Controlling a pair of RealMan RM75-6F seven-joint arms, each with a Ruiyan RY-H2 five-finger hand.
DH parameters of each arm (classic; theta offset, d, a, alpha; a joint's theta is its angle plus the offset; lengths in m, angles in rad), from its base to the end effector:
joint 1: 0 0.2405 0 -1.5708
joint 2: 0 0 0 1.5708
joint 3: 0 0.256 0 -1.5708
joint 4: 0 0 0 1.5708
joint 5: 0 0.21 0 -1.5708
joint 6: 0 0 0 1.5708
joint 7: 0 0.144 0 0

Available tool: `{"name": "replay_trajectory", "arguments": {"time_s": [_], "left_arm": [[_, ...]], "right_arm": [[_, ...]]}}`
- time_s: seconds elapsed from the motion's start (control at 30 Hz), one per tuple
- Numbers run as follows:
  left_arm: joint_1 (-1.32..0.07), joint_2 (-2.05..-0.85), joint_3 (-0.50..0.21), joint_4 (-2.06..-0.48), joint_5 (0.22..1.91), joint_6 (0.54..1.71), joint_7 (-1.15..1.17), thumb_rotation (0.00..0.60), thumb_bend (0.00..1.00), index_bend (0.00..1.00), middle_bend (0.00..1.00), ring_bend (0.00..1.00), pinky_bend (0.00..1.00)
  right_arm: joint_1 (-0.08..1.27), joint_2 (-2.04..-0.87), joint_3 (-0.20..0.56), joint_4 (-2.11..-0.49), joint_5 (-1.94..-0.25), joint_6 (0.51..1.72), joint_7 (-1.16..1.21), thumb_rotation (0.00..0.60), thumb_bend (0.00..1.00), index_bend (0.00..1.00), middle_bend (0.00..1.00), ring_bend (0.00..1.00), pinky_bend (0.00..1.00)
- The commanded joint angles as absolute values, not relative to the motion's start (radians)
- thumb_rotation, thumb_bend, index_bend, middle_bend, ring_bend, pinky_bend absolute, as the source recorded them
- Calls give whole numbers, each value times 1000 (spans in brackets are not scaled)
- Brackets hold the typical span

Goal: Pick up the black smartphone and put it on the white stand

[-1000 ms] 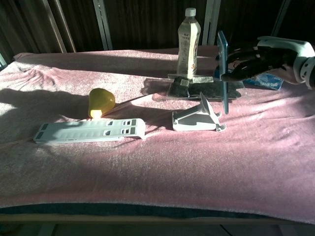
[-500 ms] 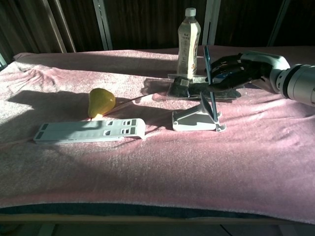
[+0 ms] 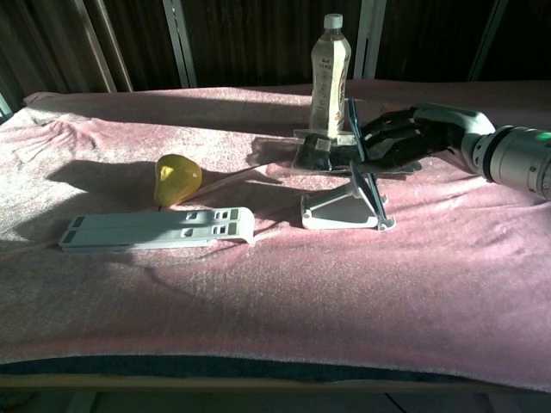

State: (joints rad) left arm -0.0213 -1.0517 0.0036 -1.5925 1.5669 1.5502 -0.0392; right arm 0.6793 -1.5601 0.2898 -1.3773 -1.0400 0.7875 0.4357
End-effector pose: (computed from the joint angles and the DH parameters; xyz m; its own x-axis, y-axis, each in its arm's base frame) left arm -0.3215 0.1501 0.1802 0.4425 0.0146 0.8966 0.8967 -0.0142 -0.4423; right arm -0.1813 -0.3634 -0.0139 -0.3555 -0.4233 0.8333 -0.9296 0.0677 -0.3622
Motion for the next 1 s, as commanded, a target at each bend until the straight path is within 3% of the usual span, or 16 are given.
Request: {"name": "replay_trajectory", "arguments": {"time_s": [0.03,0.47,0.6,0.7,0.83,1.0], "left_arm": [[-21,-1053,4,-1593,1567,1551,-37,600,370,0,0,1,122],[-22,-1054,5,-1596,1570,1549,-32,600,370,0,0,1,123],[-22,-1054,6,-1596,1571,1549,-33,600,370,0,0,1,123],[-22,-1053,6,-1596,1572,1549,-34,600,370,0,0,1,123],[-23,-1053,6,-1596,1572,1547,-34,600,370,0,0,1,123],[-24,-1052,6,-1596,1571,1545,-36,600,370,0,0,1,123]], "right_arm": [[680,-1565,292,-1367,-1050,778,447,600,323,952,702,519,402],[673,-1579,286,-1334,-1100,762,470,600,325,947,702,519,403],[670,-1580,282,-1333,-1105,762,462,600,328,884,702,519,405],[671,-1575,275,-1336,-1110,749,459,600,328,747,679,492,397],[679,-1557,270,-1345,-1101,702,460,600,327,373,467,334,326],[682,-1550,271,-1348,-1103,691,458,600,328,117,280,185,245]]}}
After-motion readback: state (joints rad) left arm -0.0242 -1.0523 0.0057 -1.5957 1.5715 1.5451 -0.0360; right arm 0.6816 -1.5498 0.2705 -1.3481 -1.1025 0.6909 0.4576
